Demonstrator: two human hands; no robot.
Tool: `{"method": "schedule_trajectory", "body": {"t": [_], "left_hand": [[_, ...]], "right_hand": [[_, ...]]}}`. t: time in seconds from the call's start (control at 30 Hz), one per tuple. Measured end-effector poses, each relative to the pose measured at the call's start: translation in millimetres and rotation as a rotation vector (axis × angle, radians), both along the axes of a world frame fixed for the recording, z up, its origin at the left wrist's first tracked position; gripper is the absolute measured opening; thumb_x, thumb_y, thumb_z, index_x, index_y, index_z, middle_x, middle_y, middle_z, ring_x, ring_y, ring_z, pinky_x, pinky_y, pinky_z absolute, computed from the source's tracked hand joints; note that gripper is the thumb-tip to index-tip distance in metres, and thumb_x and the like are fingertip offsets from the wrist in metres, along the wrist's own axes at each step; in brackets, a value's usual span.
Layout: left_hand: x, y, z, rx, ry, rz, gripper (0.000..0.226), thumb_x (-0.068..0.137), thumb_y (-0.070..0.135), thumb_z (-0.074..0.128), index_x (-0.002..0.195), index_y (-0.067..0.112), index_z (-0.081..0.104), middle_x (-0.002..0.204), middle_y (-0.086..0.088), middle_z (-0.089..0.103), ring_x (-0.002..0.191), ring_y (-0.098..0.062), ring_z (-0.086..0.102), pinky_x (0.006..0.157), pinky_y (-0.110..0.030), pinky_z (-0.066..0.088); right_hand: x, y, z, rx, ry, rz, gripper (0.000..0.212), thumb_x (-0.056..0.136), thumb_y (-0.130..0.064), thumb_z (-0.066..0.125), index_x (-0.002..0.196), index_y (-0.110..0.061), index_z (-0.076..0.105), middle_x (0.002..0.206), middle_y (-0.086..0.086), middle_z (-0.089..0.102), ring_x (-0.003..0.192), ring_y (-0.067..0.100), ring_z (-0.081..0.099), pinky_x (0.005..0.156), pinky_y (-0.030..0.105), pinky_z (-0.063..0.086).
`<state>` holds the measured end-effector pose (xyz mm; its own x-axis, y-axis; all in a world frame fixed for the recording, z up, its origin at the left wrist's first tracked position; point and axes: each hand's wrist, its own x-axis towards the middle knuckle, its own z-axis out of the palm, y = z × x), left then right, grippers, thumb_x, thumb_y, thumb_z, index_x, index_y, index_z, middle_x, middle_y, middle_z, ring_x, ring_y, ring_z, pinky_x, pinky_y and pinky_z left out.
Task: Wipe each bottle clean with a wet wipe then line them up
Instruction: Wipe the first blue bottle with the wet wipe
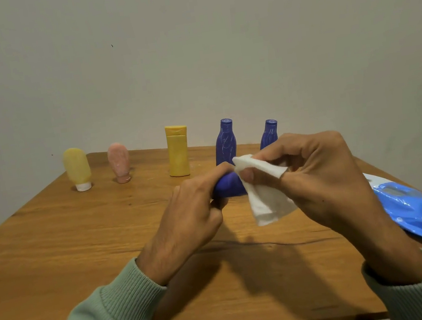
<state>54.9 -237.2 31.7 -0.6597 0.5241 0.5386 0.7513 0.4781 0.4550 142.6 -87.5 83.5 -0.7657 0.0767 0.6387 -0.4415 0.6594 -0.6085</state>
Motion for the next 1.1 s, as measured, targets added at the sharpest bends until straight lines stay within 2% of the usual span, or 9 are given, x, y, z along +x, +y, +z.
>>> {"method": "schedule_trajectory", "body": {"t": [0.13,0.3,0.4,0.53,0.63,0.7,0.8,0.97,1.1], "left_hand": [[-0.1,0.6,-0.5,0.018,-0.040,0.008,0.049,0.087,0.002,0.064,0.129,0.023,0.053,0.112,0.002,0.065,0.091,-0.005,0.051,0.078,-0.018,0.039],[1.7,0.0,-0.8,0.008,-0.002,0.014,0.050,0.085,0.000,0.064,0.130,0.020,0.053,0.106,0.005,0.063,0.083,0.000,0.048,0.073,-0.007,0.034],[2.0,0.3,1.5,0.018,-0.016,0.020,0.050,0.085,0.000,0.064,0.129,0.021,0.053,0.099,0.014,0.054,0.076,0.005,0.046,0.072,-0.007,0.034],[2.2,0.1,2.4,0.027,-0.024,0.028,0.049,0.086,0.002,0.064,0.129,0.023,0.052,0.104,0.009,0.059,0.082,-0.001,0.050,0.075,-0.016,0.040],[4.0,0.6,0.4,0.014,0.014,0.039,0.051,0.085,0.000,0.063,0.131,0.021,0.052,0.107,0.002,0.063,0.081,-0.002,0.048,0.072,-0.008,0.034],[5.8,1.6,0.7,0.004,0.008,0.036,0.054,0.085,-0.001,0.062,0.133,0.021,0.051,0.110,0.001,0.064,0.086,-0.005,0.049,0.075,-0.012,0.037],[6.3,1.5,1.6,0.008,0.005,0.025,0.055,0.084,-0.002,0.062,0.132,0.022,0.052,0.109,0.001,0.065,0.088,-0.007,0.052,0.081,-0.020,0.042],[4.3,0.6,-0.7,0.032,0.025,0.047,0.048,0.083,-0.003,0.062,0.126,0.019,0.055,0.098,0.008,0.059,0.081,-0.006,0.051,0.071,-0.010,0.036],[2.3,1.2,-1.6,0.049,0.047,-0.015,0.053,0.081,-0.004,0.064,0.126,0.024,0.055,0.101,0.007,0.062,0.086,-0.008,0.056,0.076,-0.022,0.045]], "right_hand": [[2.8,3.5,1.4,0.112,-0.018,0.023,0.027,0.072,-0.026,0.077,0.081,-0.047,0.062,0.082,-0.026,0.061,0.085,-0.003,0.057,0.065,0.008,0.048],[1.6,0.5,-2.6,0.120,0.036,0.018,0.029,0.071,-0.015,0.079,0.090,-0.032,0.065,0.082,-0.028,0.055,0.087,-0.012,0.055,0.068,0.001,0.044],[3.9,-0.3,-1.0,0.121,0.043,0.027,0.031,0.071,-0.016,0.079,0.087,-0.036,0.061,0.081,-0.028,0.055,0.084,-0.013,0.055,0.065,0.001,0.044],[5.9,0.5,0.0,0.135,0.052,0.026,0.033,0.071,-0.019,0.078,0.084,-0.042,0.058,0.080,-0.028,0.055,0.083,-0.013,0.056,0.063,0.003,0.045],[3.9,-1.1,-4.4,0.128,0.084,0.012,0.032,0.072,-0.015,0.079,0.089,-0.035,0.060,0.082,-0.028,0.054,0.086,-0.014,0.056,0.064,0.000,0.043],[2.9,-1.7,-6.3,0.128,0.125,-0.011,0.031,0.072,-0.016,0.079,0.091,-0.033,0.060,0.083,-0.028,0.054,0.086,-0.013,0.056,0.065,-0.001,0.043],[4.4,-2.5,-4.1,0.096,0.123,-0.014,0.032,0.073,-0.019,0.078,0.086,-0.041,0.058,0.080,-0.029,0.056,0.083,-0.011,0.058,0.061,0.001,0.044],[7.0,-4.3,-2.2,0.071,0.032,0.023,0.026,0.071,-0.019,0.078,0.082,-0.037,0.062,0.079,-0.026,0.058,0.082,-0.011,0.058,0.058,0.002,0.044],[6.3,-4.4,-0.2,-0.024,0.058,-0.026,0.021,0.073,-0.021,0.077,0.080,-0.038,0.066,0.073,-0.022,0.063,0.078,-0.006,0.061,0.057,0.007,0.049]]}}
